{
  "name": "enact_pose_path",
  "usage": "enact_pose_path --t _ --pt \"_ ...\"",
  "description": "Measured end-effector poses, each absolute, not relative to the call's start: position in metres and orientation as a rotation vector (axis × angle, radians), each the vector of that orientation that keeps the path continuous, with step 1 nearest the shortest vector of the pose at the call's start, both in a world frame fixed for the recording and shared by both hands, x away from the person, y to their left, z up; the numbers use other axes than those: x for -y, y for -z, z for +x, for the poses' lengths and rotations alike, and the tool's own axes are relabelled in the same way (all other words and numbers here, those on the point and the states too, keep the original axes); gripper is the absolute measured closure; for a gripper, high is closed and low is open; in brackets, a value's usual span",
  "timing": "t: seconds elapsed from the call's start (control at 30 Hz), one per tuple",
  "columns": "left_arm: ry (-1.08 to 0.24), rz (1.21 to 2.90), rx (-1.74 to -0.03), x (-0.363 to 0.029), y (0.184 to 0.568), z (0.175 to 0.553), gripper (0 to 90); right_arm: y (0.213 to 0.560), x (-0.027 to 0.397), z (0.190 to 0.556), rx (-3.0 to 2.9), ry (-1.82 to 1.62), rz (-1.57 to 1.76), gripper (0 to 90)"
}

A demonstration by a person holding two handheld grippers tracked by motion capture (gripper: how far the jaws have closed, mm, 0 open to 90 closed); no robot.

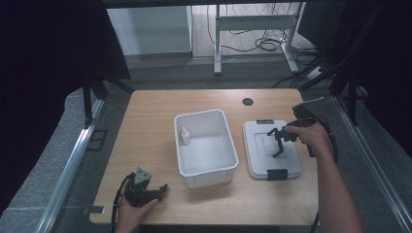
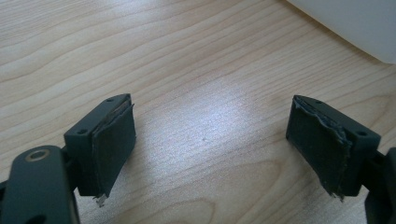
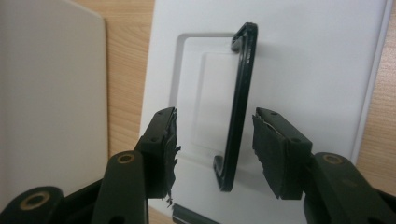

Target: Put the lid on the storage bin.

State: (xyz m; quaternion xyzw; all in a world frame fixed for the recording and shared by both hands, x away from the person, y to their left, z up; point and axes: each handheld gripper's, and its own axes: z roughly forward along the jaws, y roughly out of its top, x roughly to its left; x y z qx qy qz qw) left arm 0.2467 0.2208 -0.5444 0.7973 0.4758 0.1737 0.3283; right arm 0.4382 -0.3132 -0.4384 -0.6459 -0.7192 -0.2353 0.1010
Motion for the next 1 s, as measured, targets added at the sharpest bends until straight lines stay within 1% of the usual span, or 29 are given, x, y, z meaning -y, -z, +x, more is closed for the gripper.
enact_pose_path --t 0.13,0.37,0.57,0.7,1.0 --pt "-0.456 2.086 -1.248 -0.221 0.544 0.247 15.7 0.448 0.314 0.446 2.150 0.588 -1.936 52.8" --pt "-0.459 2.085 -1.251 -0.221 0.544 0.247 15.6 0.457 0.309 0.457 2.121 0.562 -1.936 60.3" --pt "-0.459 2.085 -1.251 -0.221 0.544 0.247 15.7 0.463 0.305 0.460 2.128 0.501 -1.920 75.6" --pt "-0.458 2.086 -1.250 -0.221 0.544 0.247 15.7 0.465 0.304 0.459 2.110 0.510 -1.904 82.8" --pt "-0.459 2.085 -1.251 -0.220 0.544 0.247 15.7 0.463 0.302 0.455 2.042 0.537 -1.979 84.2"
